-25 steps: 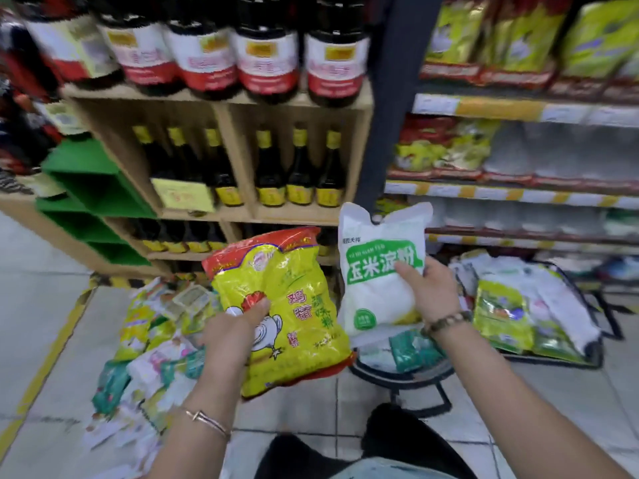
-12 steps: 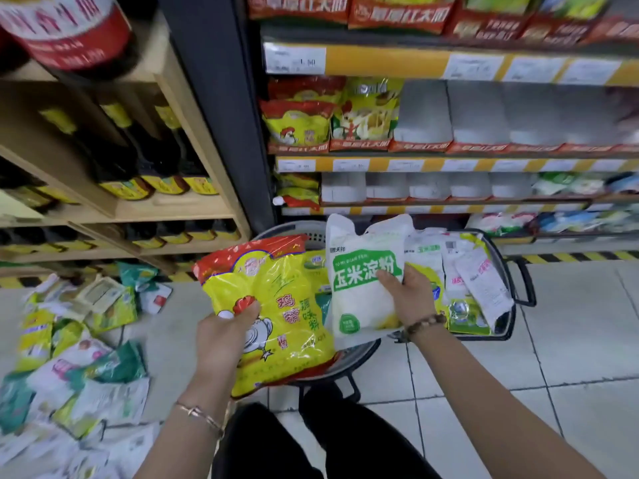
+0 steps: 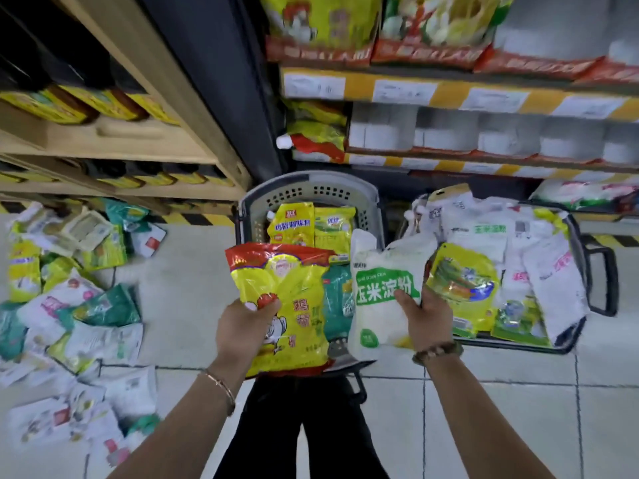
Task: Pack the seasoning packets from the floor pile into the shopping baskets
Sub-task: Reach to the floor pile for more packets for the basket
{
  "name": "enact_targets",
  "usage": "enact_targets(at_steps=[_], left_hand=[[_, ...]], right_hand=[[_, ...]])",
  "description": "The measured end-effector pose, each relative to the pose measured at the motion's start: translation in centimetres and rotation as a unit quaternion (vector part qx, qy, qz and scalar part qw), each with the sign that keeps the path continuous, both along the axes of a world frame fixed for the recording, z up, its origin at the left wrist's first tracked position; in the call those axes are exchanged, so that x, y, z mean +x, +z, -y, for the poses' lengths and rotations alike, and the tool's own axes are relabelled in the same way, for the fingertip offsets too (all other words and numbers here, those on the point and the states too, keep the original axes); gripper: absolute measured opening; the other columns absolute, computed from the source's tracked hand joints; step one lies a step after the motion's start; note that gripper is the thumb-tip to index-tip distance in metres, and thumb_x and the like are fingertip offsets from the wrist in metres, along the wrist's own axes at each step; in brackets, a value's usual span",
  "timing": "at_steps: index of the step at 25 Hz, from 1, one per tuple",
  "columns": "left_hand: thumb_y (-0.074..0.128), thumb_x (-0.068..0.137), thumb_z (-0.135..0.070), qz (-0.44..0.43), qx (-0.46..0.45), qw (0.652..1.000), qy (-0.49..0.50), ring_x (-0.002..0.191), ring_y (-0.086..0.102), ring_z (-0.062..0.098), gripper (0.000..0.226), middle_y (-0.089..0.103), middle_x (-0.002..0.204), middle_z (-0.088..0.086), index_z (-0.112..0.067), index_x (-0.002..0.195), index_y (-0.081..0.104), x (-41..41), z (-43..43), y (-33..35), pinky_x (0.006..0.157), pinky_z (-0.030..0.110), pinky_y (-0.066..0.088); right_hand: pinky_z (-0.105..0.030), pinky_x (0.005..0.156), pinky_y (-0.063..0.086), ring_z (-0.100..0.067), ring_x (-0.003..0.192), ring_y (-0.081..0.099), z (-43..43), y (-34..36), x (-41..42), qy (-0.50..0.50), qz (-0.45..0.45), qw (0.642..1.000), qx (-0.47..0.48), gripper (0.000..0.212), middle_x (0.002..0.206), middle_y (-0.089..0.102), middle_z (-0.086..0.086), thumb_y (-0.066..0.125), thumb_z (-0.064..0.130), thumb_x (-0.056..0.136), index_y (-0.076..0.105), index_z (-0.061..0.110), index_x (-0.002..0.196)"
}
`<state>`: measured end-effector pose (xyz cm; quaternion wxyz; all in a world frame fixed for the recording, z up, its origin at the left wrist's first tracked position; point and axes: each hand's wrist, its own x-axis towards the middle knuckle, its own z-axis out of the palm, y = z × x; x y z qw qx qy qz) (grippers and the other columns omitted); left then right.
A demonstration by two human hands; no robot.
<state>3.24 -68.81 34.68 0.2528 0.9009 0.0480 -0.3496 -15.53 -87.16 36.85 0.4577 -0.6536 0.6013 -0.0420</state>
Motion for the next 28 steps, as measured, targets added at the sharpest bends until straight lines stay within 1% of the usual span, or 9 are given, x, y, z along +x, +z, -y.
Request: enact_targets(at_steps=[2,4,9,13,18,20,23,26,28], left_hand=[[0.071,0.076,-0.041,-0.01,0.04,0.999,-0.008,0.045,0.039,0.022,0.054,0.038,0.043,-0.001,-0.016,0.048,0.033,-0.3,0.1,-5.3,0.047,0.027,0.026],[0.071,0.077,-0.041,-0.024,0.073,0.997,-0.015,0.043,0.041,0.021,0.058,0.037,0.036,-0.003,-0.015,0.045,0.03,-0.5,0.3,-9.5,0.044,0.026,0.024],[0.071,0.08,-0.041,-0.048,0.059,0.997,-0.012,0.037,0.036,0.014,0.053,0.035,0.039,-0.006,-0.018,0.052,0.032,-0.5,0.9,-19.1,0.041,0.023,0.021],[0.071,0.081,-0.034,-0.074,0.054,0.996,0.0,0.025,0.037,0.009,0.052,0.035,0.035,-0.008,-0.019,0.05,0.032,-0.3,1.1,-24.2,0.027,0.016,0.018],[0.068,0.085,-0.033,-0.104,0.081,0.99,-0.049,0.046,0.037,0.01,0.043,0.04,0.052,-0.002,-0.009,0.06,0.042,-0.4,0.8,-27.1,0.039,0.024,0.023],[0.068,0.086,-0.031,-0.111,0.073,0.99,-0.042,0.055,0.043,0.013,0.037,0.043,0.059,-0.002,-0.007,0.068,0.045,-0.4,0.8,-27.3,0.043,0.023,0.027],[0.067,0.086,-0.024,-0.127,0.055,0.99,-0.01,0.081,0.05,0.021,0.027,0.049,0.078,0.001,-0.004,0.089,0.05,-0.6,0.8,-26.6,0.065,0.026,0.038],[0.065,0.086,-0.015,-0.093,0.051,0.994,-0.023,0.103,0.053,0.027,0.054,0.054,0.111,0.013,0.0,0.131,0.039,-1.0,0.7,-25.8,0.075,0.031,0.041],[0.066,0.081,-0.007,0.007,0.025,0.993,-0.117,0.116,0.046,0.031,0.077,0.041,0.135,0.017,-0.008,0.145,0.023,-1.7,0.5,-24.9,0.083,0.032,0.041]], right_hand=[[-0.03,0.049,0.024,-0.009,0.05,0.047,-0.3,-4.1,0.0,0.001,-0.024,1.0,0.002,0.025,0.05,0.053,0.002,0.065,0.018,0.086,0.054,0.015,0.064],[-0.03,0.048,0.018,-0.008,0.044,0.034,-0.5,-7.7,0.1,0.016,-0.048,0.999,0.005,0.044,0.043,0.035,0.003,0.065,0.02,0.086,0.035,0.022,0.055],[-0.021,0.047,0.031,-0.002,0.054,0.046,-1.0,-15.7,-0.1,0.051,-0.075,0.996,0.013,0.012,0.062,0.051,0.012,0.061,0.026,0.089,0.063,0.015,0.093],[-0.026,0.05,0.025,-0.001,0.056,0.047,-1.2,-19.6,0.1,0.022,-0.072,0.997,0.012,0.012,0.063,0.049,0.016,0.063,0.027,0.087,0.06,0.017,0.081],[-0.023,0.049,0.023,0.001,0.052,0.04,-1.6,-22.4,0.5,0.023,-0.066,0.997,0.035,0.017,0.052,0.043,0.013,0.064,0.026,0.087,0.06,0.011,0.081],[-0.013,0.052,0.029,0.009,0.059,0.046,-1.7,-23.3,1.0,0.026,-0.051,0.996,0.062,0.005,0.067,0.054,0.023,0.063,0.024,0.088,0.061,0.02,0.085],[-0.022,0.07,0.038,-0.014,0.085,0.057,-1.8,-25.0,1.5,0.045,-0.064,0.991,0.112,0.023,0.098,0.065,-0.002,0.059,0.023,0.09,0.064,0.011,0.108],[-0.029,0.072,0.037,-0.031,0.103,0.056,-2.3,-26.9,1.9,0.045,-0.192,0.974,0.112,0.033,0.117,0.06,-0.015,0.055,0.024,0.092,0.053,0.005,0.119],[-0.035,0.078,0.041,-0.035,0.115,0.05,-2.9,-26.7,2.5,0.047,-0.252,0.967,0.017,0.046,0.13,0.05,-0.016,0.059,0.016,0.087,0.042,0.008,0.129]])
